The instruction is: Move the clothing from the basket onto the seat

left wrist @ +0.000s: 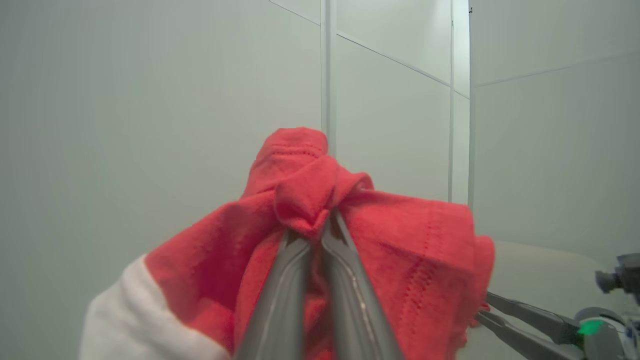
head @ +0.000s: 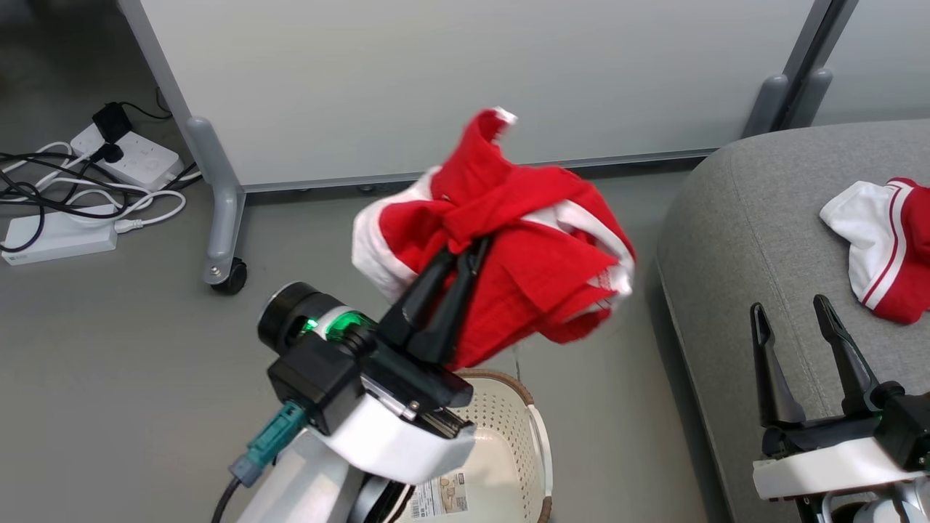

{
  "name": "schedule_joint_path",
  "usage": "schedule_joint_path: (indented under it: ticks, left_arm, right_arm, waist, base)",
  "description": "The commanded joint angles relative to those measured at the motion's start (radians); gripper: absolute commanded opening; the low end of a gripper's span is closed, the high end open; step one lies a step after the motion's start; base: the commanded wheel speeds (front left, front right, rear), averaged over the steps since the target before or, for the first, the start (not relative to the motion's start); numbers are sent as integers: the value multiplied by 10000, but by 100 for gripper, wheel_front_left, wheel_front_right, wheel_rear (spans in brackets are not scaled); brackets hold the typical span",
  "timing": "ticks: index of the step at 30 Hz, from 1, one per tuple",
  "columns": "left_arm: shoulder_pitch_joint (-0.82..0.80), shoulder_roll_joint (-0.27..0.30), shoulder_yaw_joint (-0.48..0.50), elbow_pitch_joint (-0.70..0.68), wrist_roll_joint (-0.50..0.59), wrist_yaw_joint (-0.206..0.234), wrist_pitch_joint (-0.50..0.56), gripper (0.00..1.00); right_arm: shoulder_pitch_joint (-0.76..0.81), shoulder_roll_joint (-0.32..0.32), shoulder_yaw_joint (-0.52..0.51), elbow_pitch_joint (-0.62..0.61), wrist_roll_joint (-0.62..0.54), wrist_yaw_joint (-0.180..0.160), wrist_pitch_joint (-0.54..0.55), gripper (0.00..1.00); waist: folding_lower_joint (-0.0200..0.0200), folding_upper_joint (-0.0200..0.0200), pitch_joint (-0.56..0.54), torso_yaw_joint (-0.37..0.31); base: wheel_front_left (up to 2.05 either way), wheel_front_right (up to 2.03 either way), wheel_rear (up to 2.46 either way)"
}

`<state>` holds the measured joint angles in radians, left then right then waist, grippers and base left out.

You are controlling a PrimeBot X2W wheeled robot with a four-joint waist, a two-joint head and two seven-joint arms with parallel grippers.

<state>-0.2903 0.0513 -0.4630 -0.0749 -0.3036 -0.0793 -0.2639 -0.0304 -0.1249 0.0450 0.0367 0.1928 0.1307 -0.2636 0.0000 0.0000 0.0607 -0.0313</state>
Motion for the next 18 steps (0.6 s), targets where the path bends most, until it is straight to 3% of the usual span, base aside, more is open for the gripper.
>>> schedule_joint_path:
  ticks: [1,18]
  left_arm:
    - [83,22,-67,-54,137,-66,-5,0]
    - [139,5,-414,-318,-93,104,-5,0]
  right_arm:
    - [91,-36,24,-49,10,2,-17,100]
    - [-6,79,-25,-2,69,2,-17,100]
  waist:
    - [0,0,-21,-17]
    - [0,0,-43,-105]
  base:
    - [0,0,0]
    - [0,0,0]
